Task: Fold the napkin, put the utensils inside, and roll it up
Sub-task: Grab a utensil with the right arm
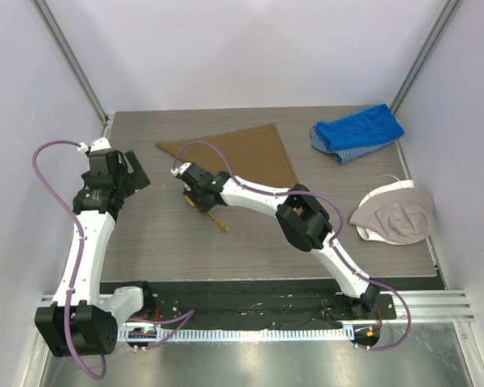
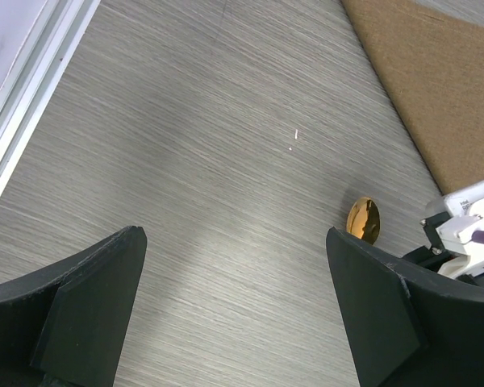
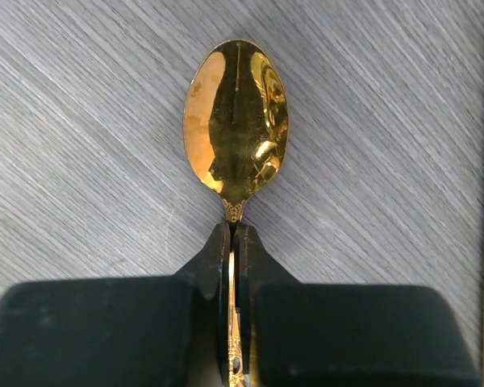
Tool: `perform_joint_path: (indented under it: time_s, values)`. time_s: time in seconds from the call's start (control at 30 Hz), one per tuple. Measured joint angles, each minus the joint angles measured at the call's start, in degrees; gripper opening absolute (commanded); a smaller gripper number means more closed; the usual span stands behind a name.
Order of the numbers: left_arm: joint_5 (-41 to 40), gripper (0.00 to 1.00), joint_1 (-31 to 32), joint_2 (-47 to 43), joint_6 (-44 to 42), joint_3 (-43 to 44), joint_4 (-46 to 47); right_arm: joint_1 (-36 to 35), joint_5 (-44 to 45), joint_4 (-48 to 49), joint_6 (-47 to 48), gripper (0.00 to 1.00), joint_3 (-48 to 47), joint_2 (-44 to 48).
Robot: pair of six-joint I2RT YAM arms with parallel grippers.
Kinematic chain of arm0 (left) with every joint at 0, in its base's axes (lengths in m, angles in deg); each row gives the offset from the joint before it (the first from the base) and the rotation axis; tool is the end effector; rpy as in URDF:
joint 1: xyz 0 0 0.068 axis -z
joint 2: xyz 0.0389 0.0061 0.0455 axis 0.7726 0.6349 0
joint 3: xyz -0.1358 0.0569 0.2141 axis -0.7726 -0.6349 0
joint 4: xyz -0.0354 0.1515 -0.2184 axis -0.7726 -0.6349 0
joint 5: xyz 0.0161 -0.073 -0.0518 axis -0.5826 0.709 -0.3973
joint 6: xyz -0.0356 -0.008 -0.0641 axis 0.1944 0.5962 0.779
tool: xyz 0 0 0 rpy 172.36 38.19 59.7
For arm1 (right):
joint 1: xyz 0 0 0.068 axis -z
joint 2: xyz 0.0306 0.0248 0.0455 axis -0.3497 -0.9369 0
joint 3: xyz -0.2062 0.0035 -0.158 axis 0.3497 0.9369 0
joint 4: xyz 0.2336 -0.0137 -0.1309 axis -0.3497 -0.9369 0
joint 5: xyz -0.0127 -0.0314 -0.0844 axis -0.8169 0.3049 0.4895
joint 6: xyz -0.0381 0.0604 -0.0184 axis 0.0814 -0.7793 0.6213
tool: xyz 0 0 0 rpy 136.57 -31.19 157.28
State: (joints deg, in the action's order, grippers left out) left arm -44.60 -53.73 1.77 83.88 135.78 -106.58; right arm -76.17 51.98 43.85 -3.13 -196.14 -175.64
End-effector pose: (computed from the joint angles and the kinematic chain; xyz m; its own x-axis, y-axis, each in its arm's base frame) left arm 0.2534 0.0275 0.2982 -0.4884 -0.4180 -0.7660 -0.4572 0.8703 -0.1833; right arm 0.3078 0.4373 0.1309 -0.5380 -0.6098 -0.5819 -0.7265 0.6856 -0.0467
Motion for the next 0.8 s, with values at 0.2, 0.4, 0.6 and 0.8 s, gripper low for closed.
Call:
perform_joint_path:
  time_s: [0.2,0.4,0.6,0.8]
  values:
    - [0.0,1.0,0.0,0.0,0.0,-0.1,0.0,1.9,-5.0,0.0,2.6,0.01,0.0,0.0]
    - [-0.2,1.0,0.0,0.0,-0.1,-0.2,0.0,4.6,-6.1,-0.3,8.9,0.01,2.4,2.1]
    - [-0.3,1.0,0.0,0.0,-0.1,-0.3,0.0,10.4,-9.4,0.0,13.9,0.01,3.1,5.2]
    - [-0.3,1.0,0.0,0.0,-0.1,-0.3,0.0,16.9,-12.3,0.3,18.1,0.01,-1.6,5.6]
